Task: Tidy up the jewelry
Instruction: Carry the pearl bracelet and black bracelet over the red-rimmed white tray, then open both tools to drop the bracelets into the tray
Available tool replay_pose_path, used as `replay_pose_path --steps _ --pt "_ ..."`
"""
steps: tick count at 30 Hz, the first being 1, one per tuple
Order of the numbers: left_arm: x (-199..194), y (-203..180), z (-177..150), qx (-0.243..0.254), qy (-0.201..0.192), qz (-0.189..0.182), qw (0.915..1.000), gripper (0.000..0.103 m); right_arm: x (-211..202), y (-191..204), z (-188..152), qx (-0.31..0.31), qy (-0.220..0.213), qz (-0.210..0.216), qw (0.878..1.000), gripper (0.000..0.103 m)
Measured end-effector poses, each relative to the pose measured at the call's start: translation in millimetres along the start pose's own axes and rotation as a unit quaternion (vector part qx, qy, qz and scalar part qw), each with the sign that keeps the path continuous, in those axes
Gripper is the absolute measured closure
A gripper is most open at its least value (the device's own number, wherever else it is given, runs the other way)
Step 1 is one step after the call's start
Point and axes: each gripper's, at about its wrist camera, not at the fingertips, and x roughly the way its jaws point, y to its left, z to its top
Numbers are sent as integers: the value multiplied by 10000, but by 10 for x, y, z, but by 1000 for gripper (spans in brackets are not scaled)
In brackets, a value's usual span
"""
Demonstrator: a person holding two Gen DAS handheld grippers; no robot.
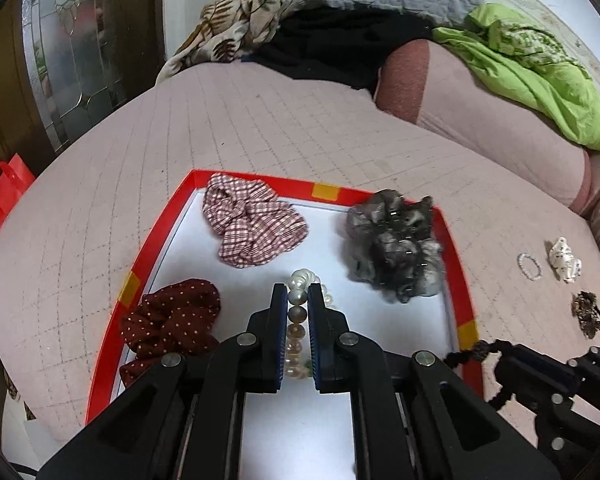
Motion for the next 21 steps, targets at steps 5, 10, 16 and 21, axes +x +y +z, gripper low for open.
replay_pose_path --steps 5,10,16,21 --pt "126 123 -5 -151 139 251 9995 93 274 31 18 63 237 98 9997 94" --pt "193 173 -25 -159 195 417 9988 93 409 7 7 131 339 124 9993 94" --pt "170 123 -55 -105 87 481 9987 93 457 -13 -23 134 384 153 9991 93" --pt "98 39 -89 46 -118 462 9989 87 385 -56 -35 227 304 177 9991 74"
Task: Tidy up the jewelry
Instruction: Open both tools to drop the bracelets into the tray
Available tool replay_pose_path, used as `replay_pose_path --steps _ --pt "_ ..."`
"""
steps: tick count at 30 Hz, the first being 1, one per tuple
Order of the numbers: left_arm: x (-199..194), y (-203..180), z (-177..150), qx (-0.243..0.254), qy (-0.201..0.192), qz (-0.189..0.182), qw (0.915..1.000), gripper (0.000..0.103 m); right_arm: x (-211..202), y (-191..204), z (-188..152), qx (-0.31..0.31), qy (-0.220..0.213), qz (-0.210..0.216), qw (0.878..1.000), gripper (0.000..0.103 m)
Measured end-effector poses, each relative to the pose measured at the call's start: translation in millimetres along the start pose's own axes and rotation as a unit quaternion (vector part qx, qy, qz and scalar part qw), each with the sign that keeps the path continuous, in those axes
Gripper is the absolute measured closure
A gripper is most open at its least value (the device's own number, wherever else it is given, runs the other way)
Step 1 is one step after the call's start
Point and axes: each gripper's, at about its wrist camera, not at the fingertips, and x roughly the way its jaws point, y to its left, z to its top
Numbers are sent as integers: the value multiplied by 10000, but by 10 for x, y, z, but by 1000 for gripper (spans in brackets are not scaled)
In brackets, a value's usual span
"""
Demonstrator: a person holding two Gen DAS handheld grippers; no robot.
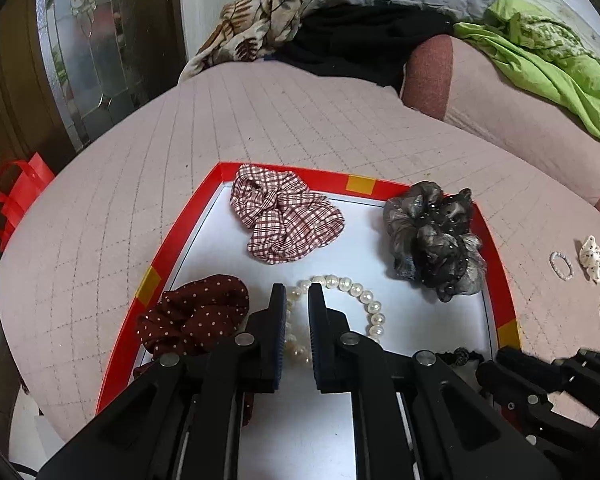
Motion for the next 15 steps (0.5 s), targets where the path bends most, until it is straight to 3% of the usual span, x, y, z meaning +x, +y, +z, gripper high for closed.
replay_pose_path --steps 1,3,15 --pt "-16 -12 -9 24 -31 5 10000 83 -34 -17 -6 46 -37 29 10000 63" --pt "-58 -21 -14 24 -102 -29 9999 73 -108 -37 -17 91 -126 46 9999 60" --pt "-220 6 -69 -282 -250 -376 9986 72 -541 -353 -337 304 -381 -147 9987 60"
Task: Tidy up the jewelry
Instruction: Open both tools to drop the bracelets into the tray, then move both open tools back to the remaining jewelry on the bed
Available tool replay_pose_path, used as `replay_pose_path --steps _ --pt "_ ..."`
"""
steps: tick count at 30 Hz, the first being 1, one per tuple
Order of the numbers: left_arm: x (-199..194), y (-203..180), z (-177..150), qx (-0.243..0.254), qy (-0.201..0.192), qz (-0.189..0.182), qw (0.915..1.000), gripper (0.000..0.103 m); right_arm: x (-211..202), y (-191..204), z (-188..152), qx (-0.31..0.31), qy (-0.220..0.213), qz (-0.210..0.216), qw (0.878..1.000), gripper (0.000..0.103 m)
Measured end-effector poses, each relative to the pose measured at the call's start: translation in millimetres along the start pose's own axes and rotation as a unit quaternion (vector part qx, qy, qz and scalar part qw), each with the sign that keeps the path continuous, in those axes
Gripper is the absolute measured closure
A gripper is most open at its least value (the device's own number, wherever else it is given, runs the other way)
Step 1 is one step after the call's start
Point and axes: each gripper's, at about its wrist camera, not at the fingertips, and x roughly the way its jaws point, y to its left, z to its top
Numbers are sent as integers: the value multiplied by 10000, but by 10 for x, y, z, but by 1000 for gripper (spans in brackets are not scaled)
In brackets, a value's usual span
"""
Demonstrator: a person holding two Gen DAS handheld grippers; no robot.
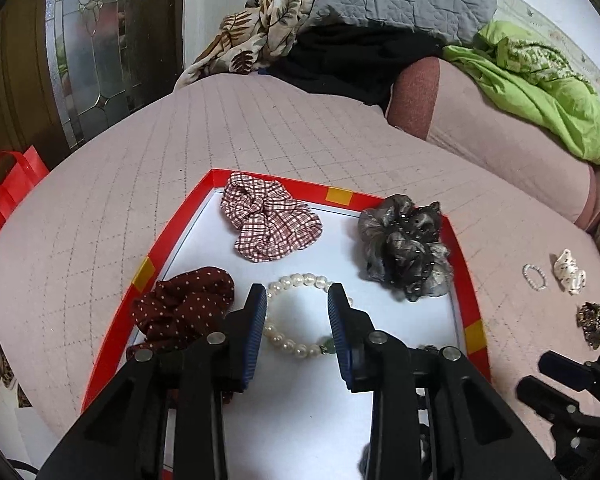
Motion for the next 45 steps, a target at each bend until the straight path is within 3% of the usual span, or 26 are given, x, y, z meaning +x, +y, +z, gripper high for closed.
replay_pose_path --steps 13,20,30,37,45 --pt "-227 -494 -261 633 -128 115 9978 72 -464 -1074 -634 626 78 -838 9945 60" --pt "-632 -1000 -379 1126 -154 -442 9925 72 -806 -1762 -1048 1230 56 -1224 9848 60" --pt "-759 -1963 -417 1763 158 -1119 9778 69 -1250 -2664 -1479 2242 -229 -1536 9621 56" --pt "-632 -2465 -392 1924 454 -1390 9704 68 -1374 -3069 -1489 2543 -440 -1490 9546 55" --pt "-332 -2962 -342 2102 749 -1501 9632 68 -1244 -3230 -1214 2510 -690 -1216 9578 52"
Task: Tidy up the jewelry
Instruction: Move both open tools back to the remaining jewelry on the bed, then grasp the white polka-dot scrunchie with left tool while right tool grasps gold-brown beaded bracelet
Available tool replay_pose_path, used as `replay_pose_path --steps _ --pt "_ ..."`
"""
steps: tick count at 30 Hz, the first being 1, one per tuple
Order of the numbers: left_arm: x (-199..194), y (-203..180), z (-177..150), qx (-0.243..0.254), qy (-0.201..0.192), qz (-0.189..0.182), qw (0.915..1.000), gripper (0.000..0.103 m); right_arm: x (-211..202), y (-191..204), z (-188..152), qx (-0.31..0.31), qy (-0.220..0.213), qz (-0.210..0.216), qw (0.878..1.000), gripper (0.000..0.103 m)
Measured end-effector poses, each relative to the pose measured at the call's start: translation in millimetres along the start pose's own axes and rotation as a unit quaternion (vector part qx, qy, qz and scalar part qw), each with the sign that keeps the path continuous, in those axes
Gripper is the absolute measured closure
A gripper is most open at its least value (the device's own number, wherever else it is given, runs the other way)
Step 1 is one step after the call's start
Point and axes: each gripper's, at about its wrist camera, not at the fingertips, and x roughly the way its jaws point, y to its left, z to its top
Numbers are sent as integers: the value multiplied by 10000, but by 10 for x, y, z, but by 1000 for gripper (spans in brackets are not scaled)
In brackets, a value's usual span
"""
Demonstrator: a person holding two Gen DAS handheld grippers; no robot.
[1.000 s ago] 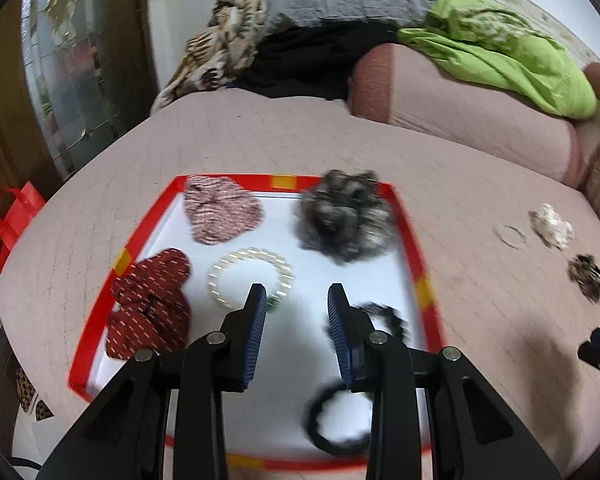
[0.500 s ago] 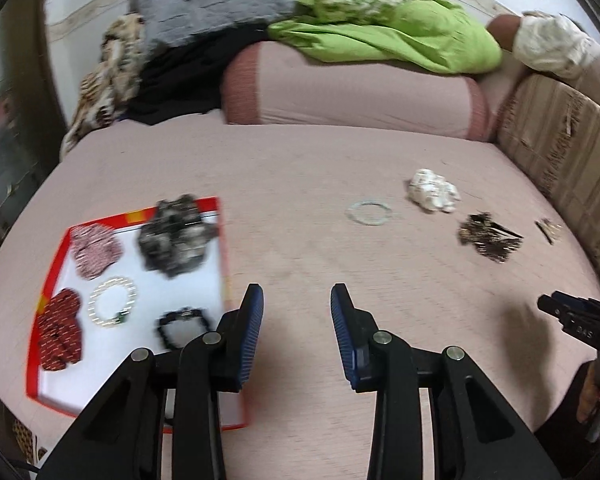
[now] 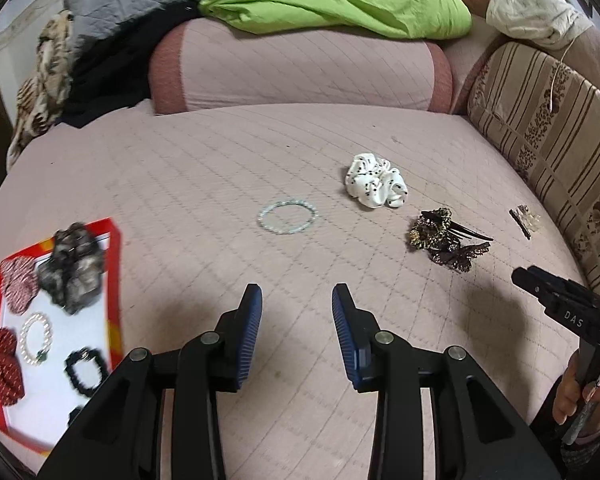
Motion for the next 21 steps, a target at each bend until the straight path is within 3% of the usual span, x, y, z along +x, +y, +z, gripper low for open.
replay_pose_path --steps 10,21 --pt "536 -242 459 -6 191 -236 9995 68 434 55 520 491 135 879 9948 52" --pt "1389 -491 1111 -450 595 -871 9934 68 1030 47 728 850 579 1157 9879 52"
